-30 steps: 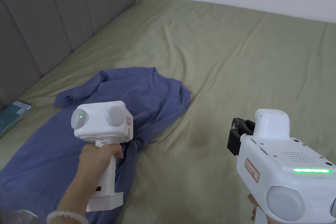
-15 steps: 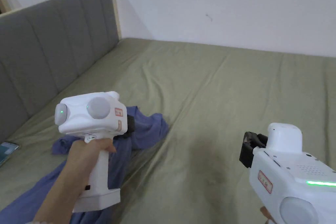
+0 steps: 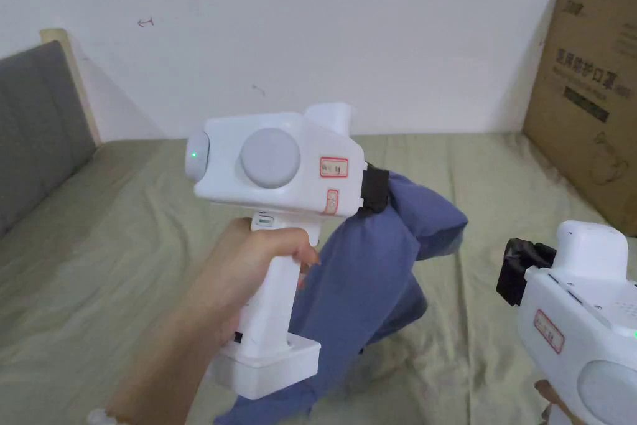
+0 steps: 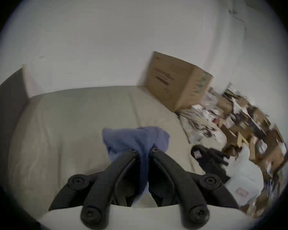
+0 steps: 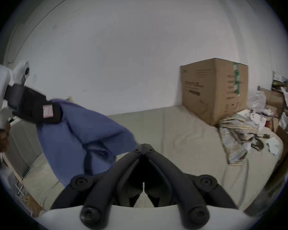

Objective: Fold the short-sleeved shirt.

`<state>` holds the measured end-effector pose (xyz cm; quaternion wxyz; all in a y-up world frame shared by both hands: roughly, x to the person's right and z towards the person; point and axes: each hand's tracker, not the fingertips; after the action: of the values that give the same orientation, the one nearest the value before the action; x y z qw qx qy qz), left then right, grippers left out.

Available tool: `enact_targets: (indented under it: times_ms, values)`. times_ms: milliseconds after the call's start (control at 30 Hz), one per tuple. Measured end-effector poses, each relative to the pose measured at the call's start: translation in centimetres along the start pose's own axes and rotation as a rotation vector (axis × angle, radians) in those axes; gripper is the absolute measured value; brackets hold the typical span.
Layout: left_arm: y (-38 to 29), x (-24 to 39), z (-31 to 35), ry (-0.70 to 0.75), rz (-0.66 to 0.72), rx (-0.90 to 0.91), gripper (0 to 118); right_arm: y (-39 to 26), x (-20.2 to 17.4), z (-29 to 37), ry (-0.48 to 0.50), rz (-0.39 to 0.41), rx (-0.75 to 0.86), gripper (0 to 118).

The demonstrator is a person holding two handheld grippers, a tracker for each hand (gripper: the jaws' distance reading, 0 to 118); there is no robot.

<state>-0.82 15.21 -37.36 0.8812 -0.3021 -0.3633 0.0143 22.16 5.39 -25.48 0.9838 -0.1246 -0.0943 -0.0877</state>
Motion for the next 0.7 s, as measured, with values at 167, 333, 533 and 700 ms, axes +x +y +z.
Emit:
enact_targets:
  times_ms: [167,333,533,700]
  values:
    - [-6.3,1.0,-10.5,-0.036,0.025,-0.237,6,-0.7,4.9,1.3,-0.106,-0.046,-0.013,0]
    - [-16.1,0.8,-19.5,-0.003,0.041,-0.529,6,-2.5,7.3,1.0,-0.159,-0.048,-0.074,0]
    - [-20.2,1.1,-20.3,0.042,0.072,-0.501,7,-4.5,7.7,-0.2,-0.157,-0.034,-0.151,0]
    - [-19.1,0.0,-18.9,0.005,0.135,-0.498,72,-5.4,6.7,-1.1,-0.12,-0.034,-0.189,0]
